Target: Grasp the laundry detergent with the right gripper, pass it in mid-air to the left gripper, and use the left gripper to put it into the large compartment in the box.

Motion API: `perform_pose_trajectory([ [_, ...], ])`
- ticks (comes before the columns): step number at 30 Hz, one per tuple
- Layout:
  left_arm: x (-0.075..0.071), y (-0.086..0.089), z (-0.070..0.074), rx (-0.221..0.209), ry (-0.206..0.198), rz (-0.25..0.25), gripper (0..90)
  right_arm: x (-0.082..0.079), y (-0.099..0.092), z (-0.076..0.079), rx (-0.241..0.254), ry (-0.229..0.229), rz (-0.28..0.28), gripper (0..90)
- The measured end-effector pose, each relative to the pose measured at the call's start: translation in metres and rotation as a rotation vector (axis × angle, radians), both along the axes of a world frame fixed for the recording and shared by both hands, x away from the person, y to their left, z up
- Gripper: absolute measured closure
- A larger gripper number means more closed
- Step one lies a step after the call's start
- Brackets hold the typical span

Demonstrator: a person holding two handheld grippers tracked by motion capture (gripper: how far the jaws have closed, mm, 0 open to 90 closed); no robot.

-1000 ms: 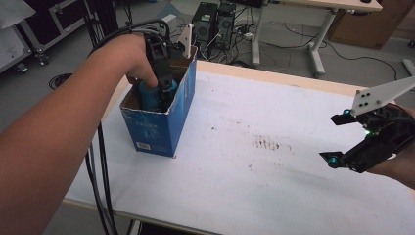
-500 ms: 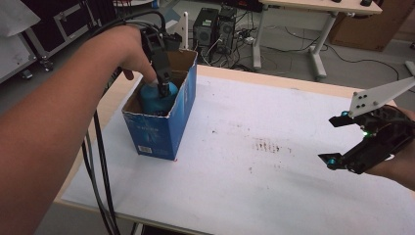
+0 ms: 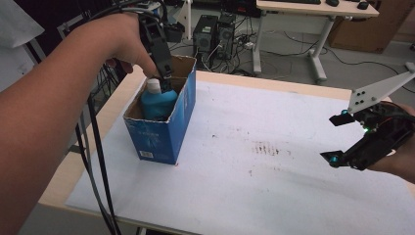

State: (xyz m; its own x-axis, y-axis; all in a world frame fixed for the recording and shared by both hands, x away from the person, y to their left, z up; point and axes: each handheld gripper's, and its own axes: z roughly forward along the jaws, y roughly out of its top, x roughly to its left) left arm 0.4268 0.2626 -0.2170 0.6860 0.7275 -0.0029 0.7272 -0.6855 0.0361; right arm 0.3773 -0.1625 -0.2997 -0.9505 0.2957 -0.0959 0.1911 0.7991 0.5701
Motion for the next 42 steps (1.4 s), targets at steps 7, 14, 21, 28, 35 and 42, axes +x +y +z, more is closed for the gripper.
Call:
perform_pose_trajectory([
  [7,-0.005,-0.021,0.019,0.012,-0.012,-0.076,16.0,0.004,0.000,0.013,-0.027,0.014,0.019,0.7],
  [14,-0.010,-0.047,0.027,-0.031,-0.012,-0.205,15.9,0.012,0.000,0.018,-0.087,0.060,0.035,0.7],
  [21,-0.020,-0.089,0.019,-0.039,0.024,-0.360,11.7,0.018,0.000,0.019,-0.147,0.102,0.071,0.7],
  [28,-0.024,-0.119,0.009,-0.023,0.048,-0.473,7.3,0.024,0.002,0.013,-0.206,0.125,0.084,0.6],
  [35,-0.022,-0.133,0.001,-0.045,0.040,-0.521,6.7,0.024,0.003,0.014,-0.224,0.121,0.105,0.7],
  [42,-0.020,-0.143,-0.008,-0.043,0.035,-0.564,1.8,0.027,0.001,0.013,-0.295,0.155,0.104,0.7],
])
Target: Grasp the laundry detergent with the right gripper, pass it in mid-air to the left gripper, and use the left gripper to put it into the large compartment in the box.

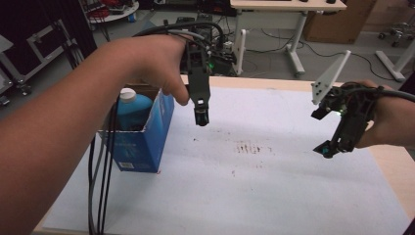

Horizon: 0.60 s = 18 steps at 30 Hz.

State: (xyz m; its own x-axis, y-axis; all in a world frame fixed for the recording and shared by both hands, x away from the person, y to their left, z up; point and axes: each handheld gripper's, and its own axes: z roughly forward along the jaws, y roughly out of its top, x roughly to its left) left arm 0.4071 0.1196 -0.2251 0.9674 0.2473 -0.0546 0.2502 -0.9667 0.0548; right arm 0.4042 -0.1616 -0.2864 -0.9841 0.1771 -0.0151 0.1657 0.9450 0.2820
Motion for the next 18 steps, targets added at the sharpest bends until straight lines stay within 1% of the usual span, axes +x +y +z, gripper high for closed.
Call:
perform_pose_trajectory([
  [1,0.000,0.000,0.000,0.000,0.000,0.000,1.8,0.000,0.000,0.000,0.000,0.000,0.000,0.7],
  [2,0.002,-0.002,-0.002,-0.001,-0.001,-0.017,1.8,0.002,-0.001,-0.001,-0.007,-0.006,0.010,0.6],
  [4,0.003,-0.003,-0.005,-0.004,0.005,-0.021,1.8,0.004,-0.001,-0.003,-0.024,0.007,-0.001,0.7],
  [10,0.008,-0.006,-0.012,-0.003,0.013,-0.040,1.7,0.007,0.002,-0.008,-0.075,0.019,0.015,0.7],
  [12,0.009,-0.007,-0.013,0.001,0.014,-0.047,1.7,0.009,0.003,-0.010,-0.083,0.024,0.020,0.7],
  [14,0.010,-0.008,-0.014,0.001,0.003,-0.046,1.7,0.011,0.004,-0.011,-0.090,0.030,0.028,0.6],
  [15,0.011,-0.008,-0.014,-0.001,0.005,-0.047,1.7,0.011,0.005,-0.011,-0.092,0.035,0.021,0.7],
  [18,0.011,-0.009,-0.016,-0.002,0.003,-0.053,1.7,0.014,0.006,-0.014,-0.102,0.045,0.038,0.7],
])
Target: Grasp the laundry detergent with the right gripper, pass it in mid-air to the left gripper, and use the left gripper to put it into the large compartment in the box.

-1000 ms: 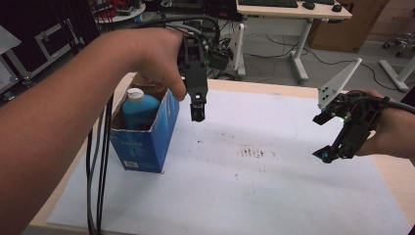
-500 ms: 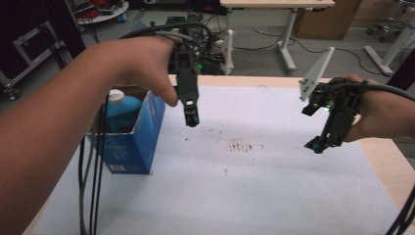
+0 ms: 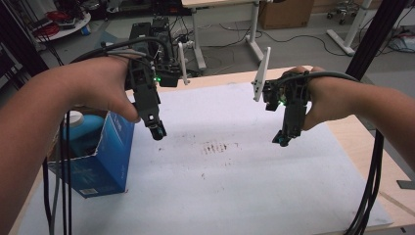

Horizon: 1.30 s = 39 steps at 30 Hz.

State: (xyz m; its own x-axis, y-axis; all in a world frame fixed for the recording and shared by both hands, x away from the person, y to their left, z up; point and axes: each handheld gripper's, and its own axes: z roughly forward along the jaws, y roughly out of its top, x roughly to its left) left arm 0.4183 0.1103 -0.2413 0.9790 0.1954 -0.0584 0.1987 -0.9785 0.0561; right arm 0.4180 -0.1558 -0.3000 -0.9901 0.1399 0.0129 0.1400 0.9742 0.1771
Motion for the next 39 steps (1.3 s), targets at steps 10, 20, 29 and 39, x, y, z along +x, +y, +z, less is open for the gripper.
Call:
perform_pose_trajectory([
  [10,0.000,-0.001,-0.002,0.011,0.015,-0.016,1.7,0.004,0.000,-0.008,-0.038,0.015,0.007,0.6],
  [20,-0.002,0.001,0.002,0.005,0.014,-0.016,1.7,0.005,-0.004,-0.004,-0.094,-0.002,0.011,0.7],
  [29,-0.001,0.001,0.001,0.008,0.023,-0.014,1.7,0.007,-0.005,-0.006,-0.106,-0.009,0.020,0.7],
  [39,0.001,-0.001,-0.002,0.033,0.009,-0.021,1.7,0.007,-0.010,-0.008,-0.111,-0.007,0.011,0.7],
])
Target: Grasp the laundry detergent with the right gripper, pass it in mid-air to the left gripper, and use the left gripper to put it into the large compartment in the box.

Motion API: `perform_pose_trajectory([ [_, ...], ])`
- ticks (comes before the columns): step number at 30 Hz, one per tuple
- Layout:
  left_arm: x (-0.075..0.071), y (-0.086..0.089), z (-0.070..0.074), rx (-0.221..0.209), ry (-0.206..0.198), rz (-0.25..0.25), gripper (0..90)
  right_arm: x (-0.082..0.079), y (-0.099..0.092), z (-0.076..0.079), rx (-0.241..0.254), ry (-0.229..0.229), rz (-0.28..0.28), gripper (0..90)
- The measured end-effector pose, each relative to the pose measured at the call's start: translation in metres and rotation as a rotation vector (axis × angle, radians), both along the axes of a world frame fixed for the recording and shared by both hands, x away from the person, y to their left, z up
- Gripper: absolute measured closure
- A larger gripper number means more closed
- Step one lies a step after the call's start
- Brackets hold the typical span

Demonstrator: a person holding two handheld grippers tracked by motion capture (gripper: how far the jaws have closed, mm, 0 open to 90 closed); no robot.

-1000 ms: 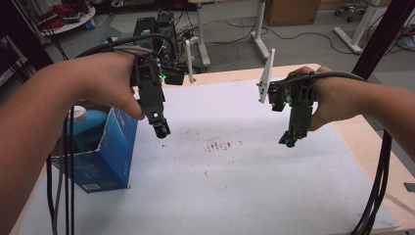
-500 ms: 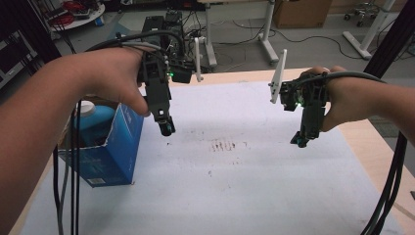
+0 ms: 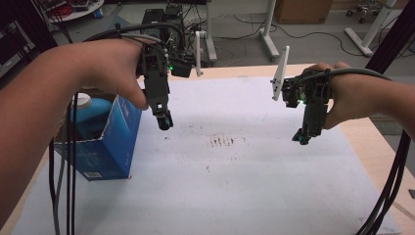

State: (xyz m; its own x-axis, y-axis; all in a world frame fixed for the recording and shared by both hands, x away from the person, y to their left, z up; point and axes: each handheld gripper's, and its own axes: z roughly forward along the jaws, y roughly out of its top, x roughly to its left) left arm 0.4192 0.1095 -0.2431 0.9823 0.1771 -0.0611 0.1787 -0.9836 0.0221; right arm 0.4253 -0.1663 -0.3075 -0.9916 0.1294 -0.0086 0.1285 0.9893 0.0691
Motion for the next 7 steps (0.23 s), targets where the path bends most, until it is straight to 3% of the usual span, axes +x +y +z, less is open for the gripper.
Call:
perform_pose_trajectory([
  [7,-0.0027,0.0015,0.0018,-0.003,-0.012,-0.001,1.7,-0.0039,0.0000,0.0019,0.022,-0.008,-0.009,0.7],
])
